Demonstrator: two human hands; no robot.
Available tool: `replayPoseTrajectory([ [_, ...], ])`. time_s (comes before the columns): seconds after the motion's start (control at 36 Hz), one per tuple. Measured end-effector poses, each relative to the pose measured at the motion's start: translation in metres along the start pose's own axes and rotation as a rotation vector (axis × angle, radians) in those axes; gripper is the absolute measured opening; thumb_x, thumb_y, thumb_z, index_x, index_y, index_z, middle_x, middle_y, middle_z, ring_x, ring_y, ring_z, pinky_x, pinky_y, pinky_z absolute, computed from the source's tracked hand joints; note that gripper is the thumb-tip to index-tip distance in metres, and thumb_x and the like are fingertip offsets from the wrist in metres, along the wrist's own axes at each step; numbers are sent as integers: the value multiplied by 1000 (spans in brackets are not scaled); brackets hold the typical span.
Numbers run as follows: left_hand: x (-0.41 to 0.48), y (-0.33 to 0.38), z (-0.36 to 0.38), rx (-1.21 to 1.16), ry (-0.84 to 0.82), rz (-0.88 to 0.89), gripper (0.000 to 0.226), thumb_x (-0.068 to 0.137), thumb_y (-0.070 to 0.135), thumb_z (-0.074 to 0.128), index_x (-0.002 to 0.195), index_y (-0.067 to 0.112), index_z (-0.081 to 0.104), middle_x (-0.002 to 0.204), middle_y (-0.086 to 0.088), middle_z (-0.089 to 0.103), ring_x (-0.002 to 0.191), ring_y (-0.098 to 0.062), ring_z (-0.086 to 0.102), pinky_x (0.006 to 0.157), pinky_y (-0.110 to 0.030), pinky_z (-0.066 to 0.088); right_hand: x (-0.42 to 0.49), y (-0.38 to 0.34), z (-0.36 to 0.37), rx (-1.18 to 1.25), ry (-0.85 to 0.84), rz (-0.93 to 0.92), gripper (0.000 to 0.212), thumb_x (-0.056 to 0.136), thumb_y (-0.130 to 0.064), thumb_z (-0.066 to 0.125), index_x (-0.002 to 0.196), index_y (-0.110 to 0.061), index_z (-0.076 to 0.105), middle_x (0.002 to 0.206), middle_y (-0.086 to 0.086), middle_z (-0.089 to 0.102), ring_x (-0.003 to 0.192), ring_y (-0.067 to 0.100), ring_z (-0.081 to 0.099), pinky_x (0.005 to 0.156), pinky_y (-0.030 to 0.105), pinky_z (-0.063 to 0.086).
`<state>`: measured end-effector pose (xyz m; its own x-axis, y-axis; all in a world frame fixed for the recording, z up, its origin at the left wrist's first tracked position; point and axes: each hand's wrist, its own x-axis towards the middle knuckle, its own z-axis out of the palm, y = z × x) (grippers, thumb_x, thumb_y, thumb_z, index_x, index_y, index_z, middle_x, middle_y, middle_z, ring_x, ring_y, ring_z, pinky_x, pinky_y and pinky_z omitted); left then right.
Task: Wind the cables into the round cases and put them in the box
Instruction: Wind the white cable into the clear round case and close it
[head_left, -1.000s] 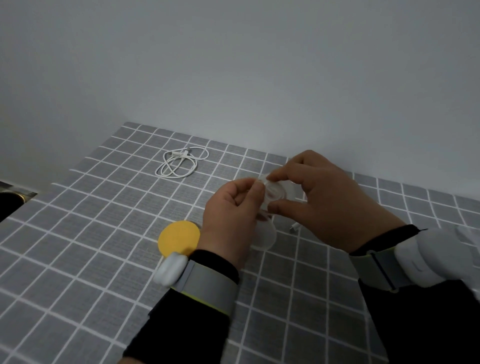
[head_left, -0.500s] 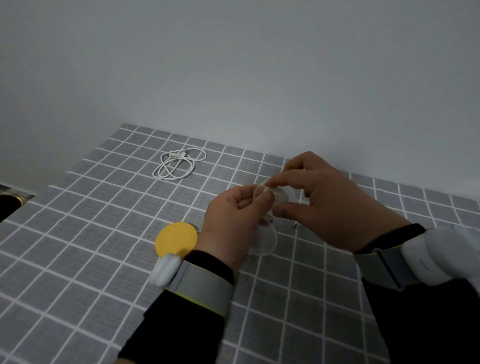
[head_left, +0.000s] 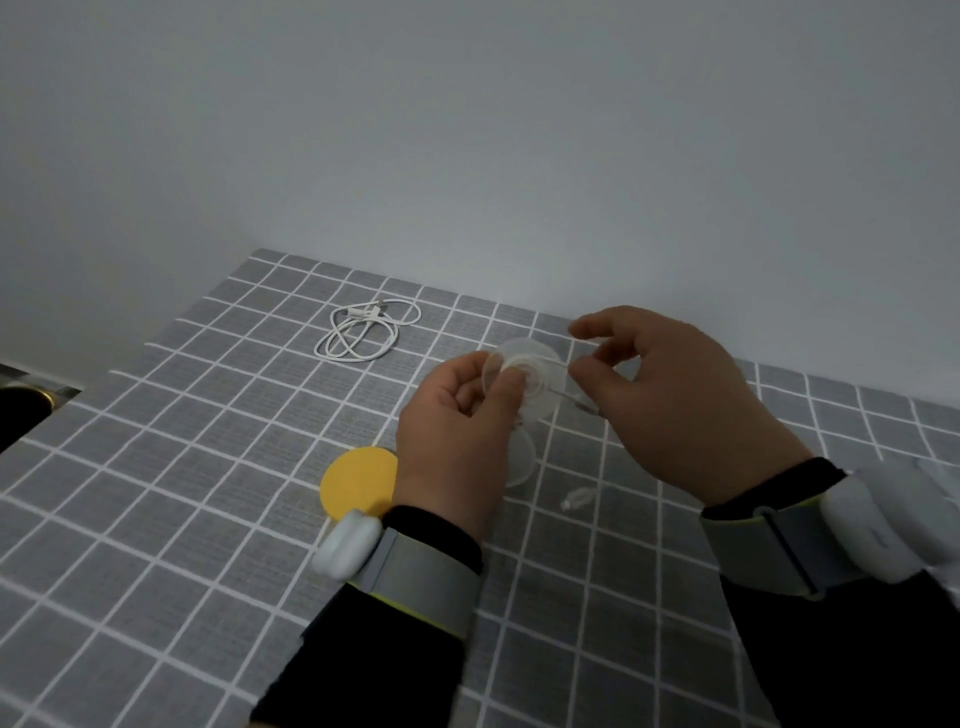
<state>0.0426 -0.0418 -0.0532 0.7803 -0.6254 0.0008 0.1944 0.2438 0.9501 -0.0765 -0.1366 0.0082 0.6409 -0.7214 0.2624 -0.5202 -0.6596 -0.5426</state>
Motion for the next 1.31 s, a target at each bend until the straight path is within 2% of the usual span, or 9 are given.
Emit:
replayPoseTrajectory([
  [0.17, 1, 0, 0, -44, 55, 26, 15, 91, 8, 67, 106, 9, 64, 77, 3, 75, 69, -10, 67, 66, -23, 56, -1, -6, 21, 141, -51, 130, 38, 92, -37, 65, 128, -29, 61, 94, -16, 66, 90, 4, 60, 79, 22, 39],
  [0.28, 2, 2, 1, -75, 79, 24, 16, 92, 7, 66, 108, 8, 63, 77, 4, 75, 70, -8, 69, 69, -26, 57, -2, -8, 37, 332, -42, 203, 18, 91, -34, 67, 103, -21, 74, 85, -11, 73, 82, 4, 67, 79, 28, 52],
  [0.42, 0, 4, 1, -123, 55, -4, 15, 95, 7, 61, 110, 8, 60, 94, -14, 74, 79, -20, 70, 72, -36, 57, -3, -9, 43, 670, -39, 285, 10, 94, -22, 66, 93, -16, 74, 70, -5, 73, 43, -3, 55, 45, 10, 39],
  [0.5, 0, 3, 1, -138, 31, -10, 17, 96, 9, 60, 112, 5, 59, 96, -18, 74, 80, -22, 69, 69, -34, 57, -2, -8, 39, 733, -36, 283, 10, 94, -16, 65, 89, -12, 72, 67, -4, 70, 40, -3, 52, 41, 8, 36],
  [0.67, 0, 0, 3, -138, -29, -37, 15, 93, 12, 65, 106, 7, 58, 91, -17, 73, 79, -27, 68, 72, -39, 57, 1, -2, 24, 527, -30, 161, 9, 91, -22, 70, 89, -15, 75, 76, -4, 76, 76, 13, 72, 80, 36, 59],
  [0.75, -2, 0, 3, -100, -61, -35, 22, 88, 14, 69, 107, 9, 60, 89, -20, 74, 79, -29, 69, 74, -42, 58, 2, -1, 13, 390, -34, 85, 9, 89, -24, 70, 85, -18, 76, 72, -6, 75, 72, 23, 70, 72, 38, 58],
  [0.83, -3, 2, 4, -37, -131, 0, 21, 94, 7, 62, 112, 18, 61, 75, -7, 72, 71, -18, 67, 63, -31, 57, 2, 0, 0, 246, -56, 11, 12, 89, -26, 69, 79, -21, 75, 60, -17, 67, 53, 6, 58, 54, 18, 45],
  [1.08, -8, -2, 2, 212, -348, 79, 14, 88, 17, 73, 100, 23, 69, 88, 4, 75, 75, -2, 68, 66, -17, 51, 0, 5, -28, -43, -278, -90, 10, 91, -34, 67, 83, -30, 70, 56, -44, 50, 61, -19, 52, 57, 3, 36],
  [1.31, -5, -4, 1, 213, -244, 98, 13, 91, 13, 69, 90, 26, 68, 74, 11, 72, 62, -3, 62, 59, -21, 48, 2, 4, -12, -3, -96, 18, 24, 83, -46, 71, 101, -34, 61, 85, -16, 59, 77, -2, 56, 61, 8, 34],
])
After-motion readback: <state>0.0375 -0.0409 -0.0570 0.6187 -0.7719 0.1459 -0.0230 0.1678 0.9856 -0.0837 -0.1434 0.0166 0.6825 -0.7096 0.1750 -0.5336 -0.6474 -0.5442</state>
